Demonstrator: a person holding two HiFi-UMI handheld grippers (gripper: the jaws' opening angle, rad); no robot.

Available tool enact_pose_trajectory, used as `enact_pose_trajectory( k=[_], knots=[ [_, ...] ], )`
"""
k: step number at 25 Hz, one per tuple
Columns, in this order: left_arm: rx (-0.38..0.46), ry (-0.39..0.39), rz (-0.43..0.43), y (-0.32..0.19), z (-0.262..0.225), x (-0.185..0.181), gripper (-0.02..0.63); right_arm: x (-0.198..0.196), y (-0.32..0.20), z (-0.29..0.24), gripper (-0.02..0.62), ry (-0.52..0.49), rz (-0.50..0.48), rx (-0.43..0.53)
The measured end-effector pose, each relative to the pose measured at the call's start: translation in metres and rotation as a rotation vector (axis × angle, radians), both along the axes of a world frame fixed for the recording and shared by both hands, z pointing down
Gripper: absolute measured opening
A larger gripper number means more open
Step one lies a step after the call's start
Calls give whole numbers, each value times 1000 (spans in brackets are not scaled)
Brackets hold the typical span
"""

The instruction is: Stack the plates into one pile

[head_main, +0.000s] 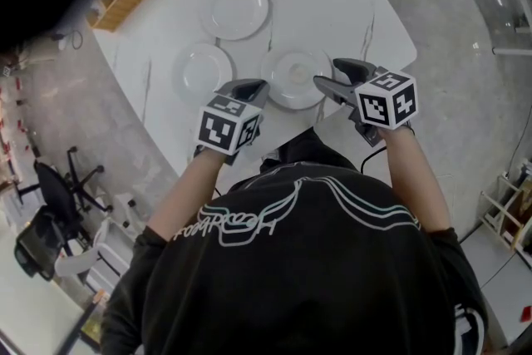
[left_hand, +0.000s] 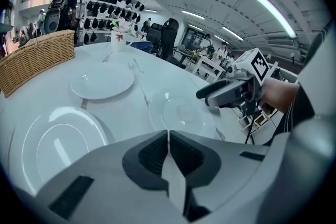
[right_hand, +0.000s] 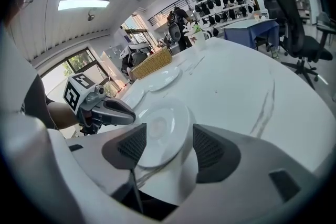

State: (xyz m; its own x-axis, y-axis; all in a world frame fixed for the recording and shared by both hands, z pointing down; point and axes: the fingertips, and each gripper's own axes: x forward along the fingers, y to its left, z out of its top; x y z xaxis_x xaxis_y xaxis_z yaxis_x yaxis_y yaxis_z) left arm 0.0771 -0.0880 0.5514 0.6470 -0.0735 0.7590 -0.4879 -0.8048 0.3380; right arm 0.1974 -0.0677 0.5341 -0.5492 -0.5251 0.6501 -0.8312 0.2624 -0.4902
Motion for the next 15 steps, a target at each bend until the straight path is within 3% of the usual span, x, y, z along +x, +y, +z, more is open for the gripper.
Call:
enact_pose_trajectory(
  k=[9,15],
  knots=[
    [-14,-20,-13,-2,6,-2,32,0,0,6,282,-51,24,-44],
    [-22,-25,-21,0,7,-3,32,-3,-1,6,169,-96,10,-96]
  ],
)
